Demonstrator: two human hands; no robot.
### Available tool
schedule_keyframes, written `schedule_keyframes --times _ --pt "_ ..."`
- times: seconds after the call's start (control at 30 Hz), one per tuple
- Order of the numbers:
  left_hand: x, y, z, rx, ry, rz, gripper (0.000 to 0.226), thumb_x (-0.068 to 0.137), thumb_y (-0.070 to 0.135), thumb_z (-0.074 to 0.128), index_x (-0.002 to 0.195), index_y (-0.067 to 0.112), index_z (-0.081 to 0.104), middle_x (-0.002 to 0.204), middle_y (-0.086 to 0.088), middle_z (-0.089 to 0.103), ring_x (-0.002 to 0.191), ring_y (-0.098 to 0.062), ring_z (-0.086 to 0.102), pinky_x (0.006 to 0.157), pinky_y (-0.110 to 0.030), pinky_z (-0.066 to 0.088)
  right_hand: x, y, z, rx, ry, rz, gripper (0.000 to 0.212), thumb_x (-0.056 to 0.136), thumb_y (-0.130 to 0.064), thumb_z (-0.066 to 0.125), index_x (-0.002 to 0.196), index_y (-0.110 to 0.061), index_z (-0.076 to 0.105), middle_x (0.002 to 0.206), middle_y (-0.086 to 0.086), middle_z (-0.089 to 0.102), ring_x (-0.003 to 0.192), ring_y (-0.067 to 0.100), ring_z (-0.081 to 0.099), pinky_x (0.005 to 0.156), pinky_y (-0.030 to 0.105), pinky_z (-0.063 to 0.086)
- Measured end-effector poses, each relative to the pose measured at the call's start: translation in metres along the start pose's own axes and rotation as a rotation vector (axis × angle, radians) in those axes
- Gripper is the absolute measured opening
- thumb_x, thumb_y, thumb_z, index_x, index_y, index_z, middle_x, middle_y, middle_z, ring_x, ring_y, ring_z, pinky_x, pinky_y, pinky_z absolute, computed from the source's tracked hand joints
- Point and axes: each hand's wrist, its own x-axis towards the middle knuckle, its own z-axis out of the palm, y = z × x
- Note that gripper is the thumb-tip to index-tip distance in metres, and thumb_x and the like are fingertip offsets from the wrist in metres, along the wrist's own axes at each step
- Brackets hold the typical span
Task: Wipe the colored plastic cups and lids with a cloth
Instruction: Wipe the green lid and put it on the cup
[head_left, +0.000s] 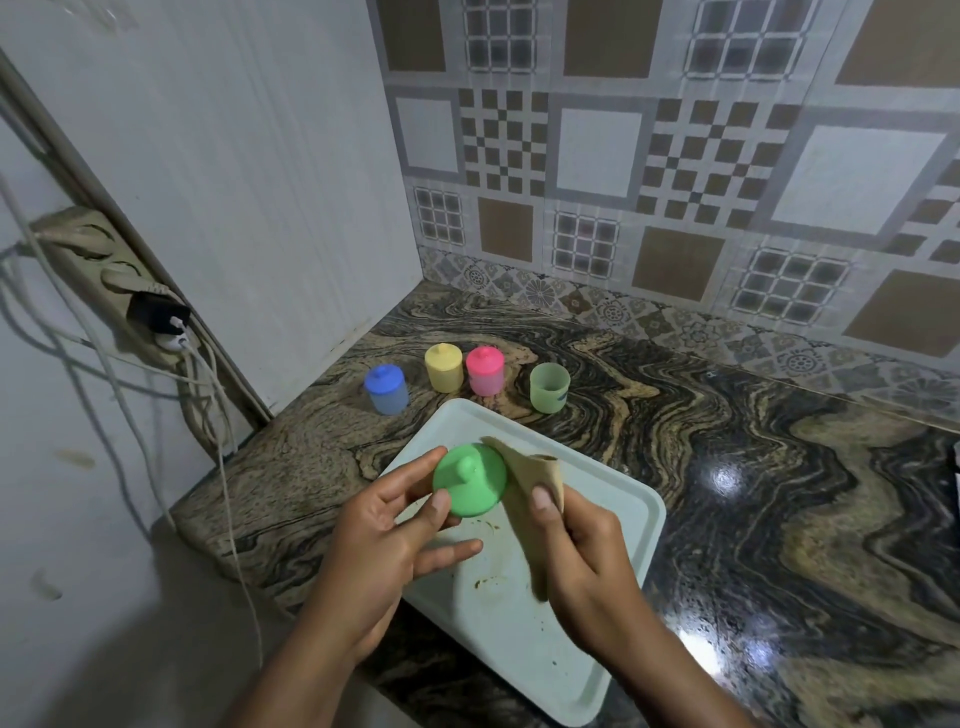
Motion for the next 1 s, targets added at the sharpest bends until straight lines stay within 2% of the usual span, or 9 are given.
schedule_keyframes --times 0.17,0.33,0.4,0.53,0.7,0.77,0.83,0.9,1.0 --pt "0.001 -0.005 0.0 0.134 0.093 0.062 0.027 0.089 0.001 0.069 0.107 0.02 0.078 0.111 0.004 0.076 0.099 -0.022 0.075 0.07 -0.045 0.064 -0.011 0.007 0.009 -0.034 -0.043 0.009 0.049 0.102 -0.047 0.04 0.085 -0.008 0.064 0.064 0.015 0.063 0.057 0.031 0.059 0.054 0.045 0.047" --pt "0.003 -0.008 0.007 0.225 0.112 0.065 0.015 0.086 0.011 0.076 0.099 0.017 0.078 0.097 0.008 0.078 0.094 -0.019 0.076 0.067 -0.045 0.064 -0.011 0.009 0.008 -0.198 -0.023 -0.087 0.029 0.106 -0.025 0.045 0.084 -0.041 0.054 0.058 -0.018 0.046 0.051 0.001 0.041 0.055 0.012 0.027" --pt "0.005 -0.012 0.009 0.28 0.106 0.065 0.014 0.083 0.015 0.079 0.096 0.018 0.075 0.096 0.01 0.076 0.088 -0.021 0.077 0.066 -0.048 0.064 -0.011 0.013 0.006 -0.219 -0.031 -0.082 0.024 0.106 -0.022 0.045 0.091 -0.032 0.062 0.059 -0.018 0.048 0.05 0.0 0.043 0.056 0.009 0.026" --pt "0.016 -0.029 0.006 0.441 0.133 0.119 0.012 0.084 0.021 0.081 0.087 0.031 0.074 0.097 0.01 0.077 0.082 -0.015 0.077 0.064 -0.038 0.062 -0.016 0.026 0.004 -0.208 -0.056 -0.086 0.024 0.106 -0.037 0.04 0.102 -0.024 0.06 0.059 -0.002 0.05 0.049 0.012 0.045 0.049 0.035 0.039" --pt "0.033 -0.053 0.004 0.572 0.141 0.225 0.018 0.087 0.022 0.078 0.094 0.038 0.076 0.104 0.015 0.077 0.1 -0.003 0.072 0.086 -0.031 0.061 -0.019 0.039 0.004 -0.347 -0.056 -0.07 0.039 0.105 -0.028 0.044 0.136 -0.013 0.06 0.067 -0.027 0.046 0.057 -0.005 0.047 0.058 0.009 0.03" --pt "0.043 -0.058 0.007 0.639 0.159 0.269 0.017 0.087 0.021 0.078 0.1 0.033 0.077 0.116 0.012 0.074 0.098 0.0 0.072 0.088 -0.026 0.06 -0.015 0.043 0.003 -0.365 -0.069 -0.095 0.052 0.103 -0.027 0.045 0.154 -0.017 0.042 0.098 -0.04 0.057 0.076 -0.008 0.062 0.071 0.001 0.039" --pt "0.056 -0.059 0.011 0.715 0.163 0.332 0.017 0.087 0.022 0.077 0.103 0.028 0.078 0.118 0.014 0.073 0.102 0.005 0.068 0.093 -0.021 0.056 -0.005 0.049 -0.003 -0.401 -0.086 -0.104 0.057 0.101 -0.03 0.042 0.156 -0.017 0.036 0.133 -0.011 0.066 0.094 0.016 0.072 0.084 0.013 0.05" --pt "0.07 -0.057 0.018 0.787 0.158 0.396 0.018 0.088 0.025 0.076 0.105 0.026 0.078 0.115 0.015 0.074 0.109 0.004 0.066 0.097 -0.023 0.054 0.01 0.057 -0.012 -0.45 -0.081 -0.099 0.058 0.101 -0.03 0.039 0.155 -0.011 0.039 0.129 0.019 0.068 0.1 0.038 0.068 0.09 0.031 0.053" --pt "0.098 -0.049 0.035 0.883 0.135 0.493 0.023 0.088 0.031 0.072 0.109 0.025 0.078 0.113 0.014 0.074 0.109 -0.009 0.066 0.091 -0.035 0.057 0.041 0.065 -0.027 -0.534 -0.05 -0.113 0.057 0.101 -0.028 0.04 0.153 -0.003 0.042 0.146 0.021 0.056 0.124 0.037 0.063 0.105 0.029 0.046"
